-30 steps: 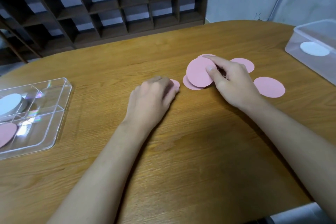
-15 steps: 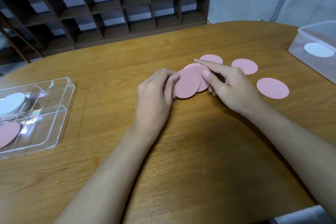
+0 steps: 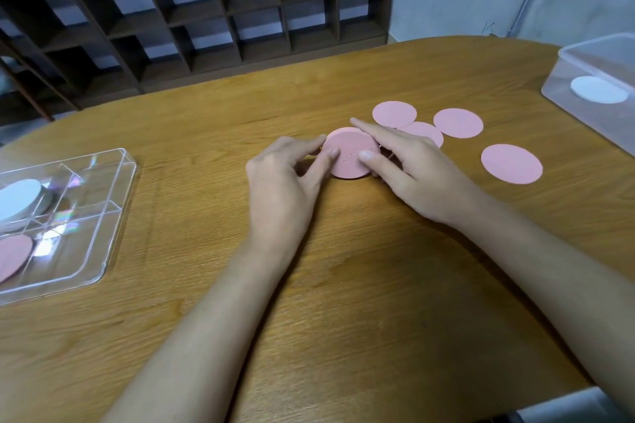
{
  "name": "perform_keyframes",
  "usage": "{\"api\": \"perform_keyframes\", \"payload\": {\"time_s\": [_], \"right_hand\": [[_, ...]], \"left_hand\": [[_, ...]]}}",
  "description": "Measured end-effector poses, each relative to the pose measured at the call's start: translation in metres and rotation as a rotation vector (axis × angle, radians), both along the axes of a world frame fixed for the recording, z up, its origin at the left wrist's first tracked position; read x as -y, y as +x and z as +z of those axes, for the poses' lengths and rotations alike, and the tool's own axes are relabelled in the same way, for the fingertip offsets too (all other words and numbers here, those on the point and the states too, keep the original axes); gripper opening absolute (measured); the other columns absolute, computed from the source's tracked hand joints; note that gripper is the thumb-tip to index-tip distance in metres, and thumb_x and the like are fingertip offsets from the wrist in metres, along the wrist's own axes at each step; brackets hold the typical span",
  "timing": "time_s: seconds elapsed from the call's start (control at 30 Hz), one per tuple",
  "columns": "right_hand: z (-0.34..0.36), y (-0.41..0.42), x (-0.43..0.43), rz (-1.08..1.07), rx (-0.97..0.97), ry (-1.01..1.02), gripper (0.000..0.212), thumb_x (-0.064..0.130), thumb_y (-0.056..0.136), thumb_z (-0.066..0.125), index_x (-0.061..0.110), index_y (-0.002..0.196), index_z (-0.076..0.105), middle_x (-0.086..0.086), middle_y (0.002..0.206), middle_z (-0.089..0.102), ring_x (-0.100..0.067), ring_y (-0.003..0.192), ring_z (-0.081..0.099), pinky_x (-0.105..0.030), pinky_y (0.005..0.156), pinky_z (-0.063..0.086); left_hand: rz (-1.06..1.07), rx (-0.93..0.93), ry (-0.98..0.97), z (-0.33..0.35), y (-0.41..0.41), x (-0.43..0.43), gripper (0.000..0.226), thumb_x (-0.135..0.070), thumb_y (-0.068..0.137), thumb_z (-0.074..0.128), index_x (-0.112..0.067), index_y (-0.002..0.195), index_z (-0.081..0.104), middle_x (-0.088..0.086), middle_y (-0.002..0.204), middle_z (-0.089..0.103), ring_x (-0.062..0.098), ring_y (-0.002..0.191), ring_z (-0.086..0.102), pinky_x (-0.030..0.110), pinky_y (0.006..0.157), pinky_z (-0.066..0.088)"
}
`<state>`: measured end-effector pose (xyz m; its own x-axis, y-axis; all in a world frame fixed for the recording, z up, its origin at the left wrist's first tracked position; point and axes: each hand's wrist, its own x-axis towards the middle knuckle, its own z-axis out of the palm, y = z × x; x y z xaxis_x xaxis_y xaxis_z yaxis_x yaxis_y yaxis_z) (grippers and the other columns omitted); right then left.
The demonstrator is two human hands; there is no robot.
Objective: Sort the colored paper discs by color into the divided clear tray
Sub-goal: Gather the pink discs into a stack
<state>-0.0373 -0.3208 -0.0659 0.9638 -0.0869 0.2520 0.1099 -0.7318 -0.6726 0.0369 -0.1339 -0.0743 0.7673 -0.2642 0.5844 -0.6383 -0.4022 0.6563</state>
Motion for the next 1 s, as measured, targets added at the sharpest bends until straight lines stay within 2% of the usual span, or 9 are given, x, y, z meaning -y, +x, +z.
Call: {"api": "perform_keyframes", "payload": {"time_s": [0.07,0.3,0.4,0.5,0.6,0.7,0.83,0.9,1.0], "right_hand": [[-0.001,0.001,0.001,-0.006,0.024,-0.044,0.052,0.029,0.108,0.053,0.020,0.158,0.042,0.007,0.150,0.055,0.012,0.129,0.039,0.005,0.100,0.022],[-0.004,0.005,0.006,-0.045,0.023,-0.098,0.054,0.026,0.108,0.053,0.017,0.159,0.039,0.001,0.157,0.049,-0.010,0.145,0.040,0.008,0.101,0.014],[0.000,0.002,0.008,-0.043,0.048,-0.058,0.040,0.023,0.106,0.055,0.020,0.146,0.054,0.011,0.132,0.064,0.003,0.120,0.055,0.004,0.092,0.030],[0.002,0.002,0.015,-0.062,0.062,-0.049,0.030,0.019,0.104,0.059,0.020,0.133,0.061,0.027,0.102,0.059,0.017,0.094,0.053,-0.001,0.080,0.035],[0.002,0.004,0.027,-0.152,0.060,-0.002,0.028,0.019,0.102,0.060,0.022,0.130,0.063,0.016,0.096,0.064,0.001,0.083,0.056,-0.005,0.072,0.037],[0.003,0.006,0.038,-0.260,0.106,0.054,0.028,0.021,0.101,0.059,0.023,0.129,0.064,0.005,0.104,0.070,-0.009,0.086,0.057,-0.008,0.074,0.039],[0.002,0.008,0.047,-0.380,0.130,0.100,0.030,0.024,0.101,0.058,0.026,0.130,0.064,0.009,0.112,0.069,-0.015,0.100,0.058,-0.017,0.083,0.043],[0.001,0.009,0.050,-0.419,0.122,0.117,0.030,0.025,0.100,0.058,0.029,0.129,0.064,0.010,0.113,0.068,-0.023,0.110,0.057,-0.031,0.090,0.045],[0.001,0.010,0.050,-0.432,0.101,0.136,0.030,0.023,0.101,0.058,0.028,0.131,0.063,0.010,0.113,0.066,-0.022,0.114,0.055,-0.030,0.088,0.040]], "left_hand": [[0.000,-0.001,-0.003,0.001,-0.002,0.001,0.024,-0.030,0.090,0.081,-0.014,0.109,0.083,-0.002,0.103,0.081,0.003,0.088,0.072,0.030,0.081,0.059],[-0.028,0.078,0.100,0.000,-0.010,0.008,0.028,-0.022,0.093,0.078,-0.007,0.117,0.079,0.005,0.109,0.080,0.011,0.085,0.075,0.014,0.083,0.050],[-0.078,0.062,0.135,-0.003,-0.008,0.009,0.032,-0.025,0.096,0.076,-0.009,0.123,0.076,0.003,0.102,0.081,0.009,0.079,0.072,0.014,0.079,0.050],[-0.126,0.023,0.194,-0.006,-0.003,0.006,0.038,-0.030,0.098,0.072,-0.012,0.132,0.071,0.000,0.117,0.078,0.009,0.099,0.072,0.018,0.093,0.051],[-0.159,-0.013,0.332,-0.013,0.004,0.005,0.048,-0.036,0.100,0.067,-0.014,0.142,0.061,0.002,0.136,0.068,0.016,0.126,0.063,0.032,0.110,0.046],[-0.242,-0.037,0.509,-0.016,0.005,0.006,0.061,-0.049,0.100,0.060,-0.022,0.154,0.048,-0.003,0.160,0.048,0.015,0.149,0.041,0.041,0.121,0.036],[-0.307,-0.033,0.685,-0.013,0.003,0.007,0.070,-0.060,0.103,0.047,-0.032,0.164,0.027,-0.014,0.172,0.019,0.010,0.160,0.014,0.038,0.124,0.020],[-0.310,-0.028,0.742,-0.013,0.002,0.007,0.070,-0.064,0.103,0.040,-0.035,0.164,0.022,-0.016,0.172,0.018,0.011,0.160,0.012,0.038,0.125,0.017],[-0.280,0.005,0.750,-0.012,0.002,0.009,0.070,-0.068,0.100,0.039,-0.035,0.161,0.031,-0.015,0.168,0.032,0.012,0.157,0.023,0.039,0.123,0.024]]}}
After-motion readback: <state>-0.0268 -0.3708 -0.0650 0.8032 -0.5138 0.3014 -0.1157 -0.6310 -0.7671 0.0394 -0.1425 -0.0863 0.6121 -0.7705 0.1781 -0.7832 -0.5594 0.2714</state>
